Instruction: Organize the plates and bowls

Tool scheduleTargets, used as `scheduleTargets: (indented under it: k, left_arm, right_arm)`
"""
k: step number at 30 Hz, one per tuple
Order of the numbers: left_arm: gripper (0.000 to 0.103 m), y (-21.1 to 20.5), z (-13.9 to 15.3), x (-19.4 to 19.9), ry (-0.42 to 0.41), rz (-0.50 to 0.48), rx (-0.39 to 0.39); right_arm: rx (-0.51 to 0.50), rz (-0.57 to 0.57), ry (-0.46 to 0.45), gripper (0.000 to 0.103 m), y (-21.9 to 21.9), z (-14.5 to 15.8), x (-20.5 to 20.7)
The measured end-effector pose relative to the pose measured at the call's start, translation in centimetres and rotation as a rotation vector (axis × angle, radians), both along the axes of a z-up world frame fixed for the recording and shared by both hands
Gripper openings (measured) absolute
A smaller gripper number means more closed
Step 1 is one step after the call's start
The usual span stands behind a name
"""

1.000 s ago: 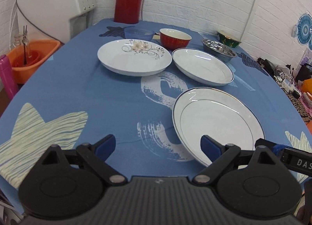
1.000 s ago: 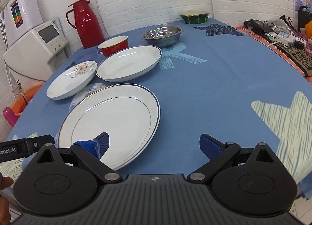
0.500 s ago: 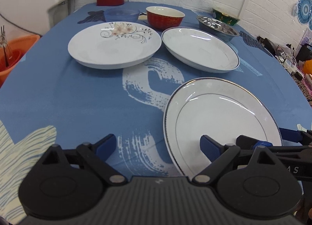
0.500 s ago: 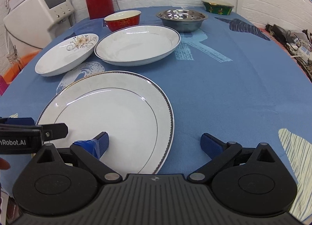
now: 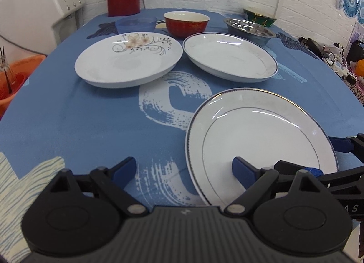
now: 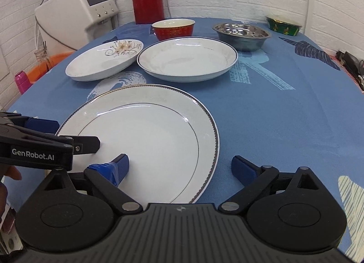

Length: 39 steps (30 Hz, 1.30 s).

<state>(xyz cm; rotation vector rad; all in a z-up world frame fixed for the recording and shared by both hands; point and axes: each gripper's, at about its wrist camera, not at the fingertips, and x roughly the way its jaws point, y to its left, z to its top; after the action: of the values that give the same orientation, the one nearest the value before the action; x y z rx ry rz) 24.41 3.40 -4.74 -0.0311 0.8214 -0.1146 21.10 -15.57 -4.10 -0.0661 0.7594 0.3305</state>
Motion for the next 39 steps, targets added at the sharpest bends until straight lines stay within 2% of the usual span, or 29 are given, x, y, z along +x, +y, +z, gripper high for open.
scheduleTargets:
  k: [2, 3, 4, 6, 8, 12, 15, 19, 26, 33, 39]
  left_arm:
    - [0.069, -0.4, 0.2, -0.2, -0.022, -0.046, -0.009]
    - [0.054, -0.7, 0.4, -0.3, -0.03, -0.075, -0.014]
    - [0.047, -1.0, 0.5, -0.4, -0.034, -0.096, -0.018]
    - [0.044, -1.2, 0.4, -0.4, -0.04, -0.098, -0.017]
    - [0.03, -0.8, 0.5, -0.3, -0.034, -0.096, -0.06]
    - [0.029, -0.2, 0.6, -1.0, -0.024, -0.075, -0.066]
    - [0.029, 1.3, 1.0, -1.8, -0.017, -0.026, -0.068]
    - [0.029, 5.1, 2.3, -3.3, -0.033, 0.049, -0.071]
    - [0.029, 11.2, 3.0, -3.8, -0.06, 0.194, -0.006]
    - [0.029, 14.2, 1.0, -1.8, -0.04, 0.218, -0.024]
    - [0.03, 15.0, 0.7, -1.2, -0.053, 0.222, -0.034]
  right_arm:
    - [0.002, 0.045, -0.002, 0.073, 0.3, 0.1, 0.0]
    - [0.005, 0.066, 0.0, 0.069, 0.5, 0.2, 0.0]
    - [-0.007, 0.064, 0.003, 0.068, 0.7, 0.4, 0.0]
    - [0.003, 0.058, 0.01, 0.067, 0.6, 0.4, -0.2]
    - [0.006, 0.036, 0.02, 0.068, 0.8, 0.5, -0.4]
    - [0.0, -0.008, 0.043, 0.069, 2.1, 0.7, -1.1]
    - [0.052, 0.004, 0.046, 0.07, 3.3, 1.0, -2.0]
    - [0.07, 0.08, -0.008, 0.072, 6.7, 2.2, -2.4]
    - [0.139, 0.192, -0.008, 0.072, 12.9, 1.7, -0.7]
    - [0.109, 0.196, 0.027, 0.073, 15.6, 0.5, 0.8]
    - [0.074, 0.211, 0.007, 0.074, 16.4, 0.3, 0.9]
